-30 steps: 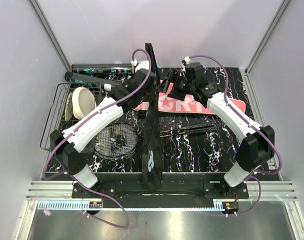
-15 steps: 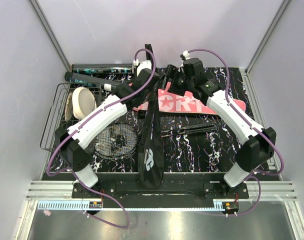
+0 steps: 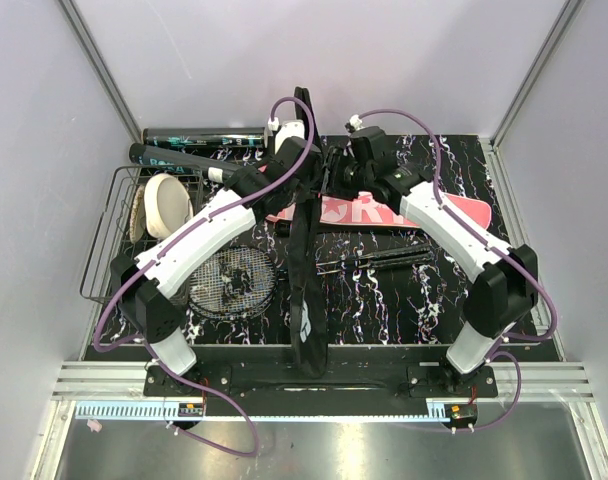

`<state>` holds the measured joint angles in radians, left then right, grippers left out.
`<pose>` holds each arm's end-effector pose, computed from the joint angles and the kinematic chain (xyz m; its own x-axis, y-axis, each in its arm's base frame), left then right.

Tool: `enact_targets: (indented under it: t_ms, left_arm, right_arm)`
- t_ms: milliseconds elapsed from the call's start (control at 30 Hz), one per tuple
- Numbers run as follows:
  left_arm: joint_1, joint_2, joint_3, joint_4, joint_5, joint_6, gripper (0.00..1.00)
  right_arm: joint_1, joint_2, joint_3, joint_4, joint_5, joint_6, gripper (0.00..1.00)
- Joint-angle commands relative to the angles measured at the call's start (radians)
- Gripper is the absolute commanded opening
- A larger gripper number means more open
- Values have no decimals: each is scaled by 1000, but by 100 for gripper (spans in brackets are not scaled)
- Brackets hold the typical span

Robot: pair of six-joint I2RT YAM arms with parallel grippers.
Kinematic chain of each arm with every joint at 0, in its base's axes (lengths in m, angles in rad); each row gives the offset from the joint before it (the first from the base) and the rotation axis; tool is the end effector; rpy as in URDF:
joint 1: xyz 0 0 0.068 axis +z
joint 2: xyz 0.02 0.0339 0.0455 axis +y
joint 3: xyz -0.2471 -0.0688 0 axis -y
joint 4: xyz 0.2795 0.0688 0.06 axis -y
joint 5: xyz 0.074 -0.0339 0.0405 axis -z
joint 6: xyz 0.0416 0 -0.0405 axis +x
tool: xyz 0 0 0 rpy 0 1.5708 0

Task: Pack up the badminton gear
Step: Open the racket bag at the center of the board.

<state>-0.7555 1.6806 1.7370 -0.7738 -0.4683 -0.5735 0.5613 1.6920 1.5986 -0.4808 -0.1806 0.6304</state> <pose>0.3088 -0.2650 0.3617 -0.5996 -0.1003 -0.7940 0.0463 0.9861 -0.1596 0.3603 0.2353 0.3300 -0.7554 0.2100 -0.6207 -0.2551 0.7783 0.5737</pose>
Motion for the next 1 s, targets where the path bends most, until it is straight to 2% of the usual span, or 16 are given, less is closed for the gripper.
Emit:
enact_targets:
  t_ms: [0, 67, 167, 267, 300, 400, 433, 600, 733, 800, 867, 933, 967]
  left_arm:
    - [-4, -22, 52, 41, -50, 26, 0]
    - [-5, -21, 62, 39, -40, 29, 0]
    - [-11, -25, 79, 39, -33, 35, 0]
    - [-11, -45, 78, 48, -33, 49, 0]
    - [-11, -56, 66, 60, -30, 67, 0]
    - [4, -107, -51, 166, 54, 96, 2]
    - [11, -119, -107, 201, 81, 90, 7]
    - [38, -183, -261, 309, 184, 83, 34]
    - [39, -196, -306, 335, 232, 84, 46]
    - [39, -188, -310, 340, 257, 89, 48]
    - [39, -180, -303, 329, 249, 106, 43]
    - [48, -177, -269, 291, 235, 135, 26]
    - [54, -171, -246, 263, 217, 186, 3]
  right_arm:
    - [38, -17, -35, 1, 7, -17, 51]
    - [61, -6, -37, -10, 18, -15, 59]
    - [77, 14, -52, -5, 4, -3, 60]
    - [80, 0, -122, 54, -14, 31, 47]
    - [81, -17, -150, 86, -34, 41, 28]
    - [80, -110, -270, 276, -82, 83, 14]
    - [80, -147, -290, 353, -88, 86, 0]
    - [81, -198, -338, 439, -115, 80, 0]
    - [80, -215, -348, 510, -117, 84, 0]
    - [80, -212, -344, 521, -131, 89, 0]
    - [80, -213, -350, 528, -134, 94, 0]
    - [77, -232, -368, 528, -126, 92, 0]
    - [69, -241, -400, 524, -106, 83, 0]
